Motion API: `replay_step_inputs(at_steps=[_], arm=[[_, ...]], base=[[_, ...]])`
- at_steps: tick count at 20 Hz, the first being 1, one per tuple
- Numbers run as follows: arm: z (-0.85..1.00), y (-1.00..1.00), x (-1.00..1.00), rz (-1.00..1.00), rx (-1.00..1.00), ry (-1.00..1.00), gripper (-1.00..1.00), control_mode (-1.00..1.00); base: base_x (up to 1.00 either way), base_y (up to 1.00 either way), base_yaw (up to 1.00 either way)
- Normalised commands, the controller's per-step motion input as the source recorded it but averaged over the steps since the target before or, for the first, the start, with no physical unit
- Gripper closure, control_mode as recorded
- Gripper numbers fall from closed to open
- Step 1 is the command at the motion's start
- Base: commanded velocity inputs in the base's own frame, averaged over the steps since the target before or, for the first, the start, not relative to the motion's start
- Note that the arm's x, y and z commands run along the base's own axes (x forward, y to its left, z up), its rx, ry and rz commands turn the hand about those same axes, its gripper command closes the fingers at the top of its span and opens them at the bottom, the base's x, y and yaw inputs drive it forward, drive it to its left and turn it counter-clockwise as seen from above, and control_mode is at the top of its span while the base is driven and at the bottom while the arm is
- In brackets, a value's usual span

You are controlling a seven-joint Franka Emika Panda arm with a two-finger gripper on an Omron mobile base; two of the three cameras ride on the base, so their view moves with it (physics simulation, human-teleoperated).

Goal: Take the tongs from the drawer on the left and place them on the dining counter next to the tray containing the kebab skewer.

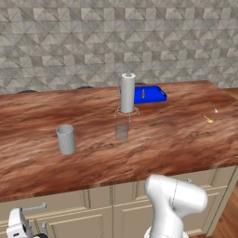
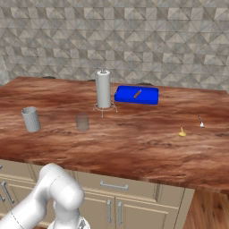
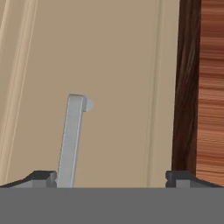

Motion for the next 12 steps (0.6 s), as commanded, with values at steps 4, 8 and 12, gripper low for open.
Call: replay_step_inputs(at_steps=[4,8,12], arm=[[0.0,0.06,0.1,0.0,0.0,0.0,-1.0,-1.0],[0.0,0.03,0.09,0.0,0.0,0.0,-1.0,-1.0],[-0.01,0.0,0.02,0.0,0.0,0.0,-1.0,-1.0]], base=[[0.0,0.0,0.0],[0.0,0.0,0.0],[0.0,0.0,0.0]])
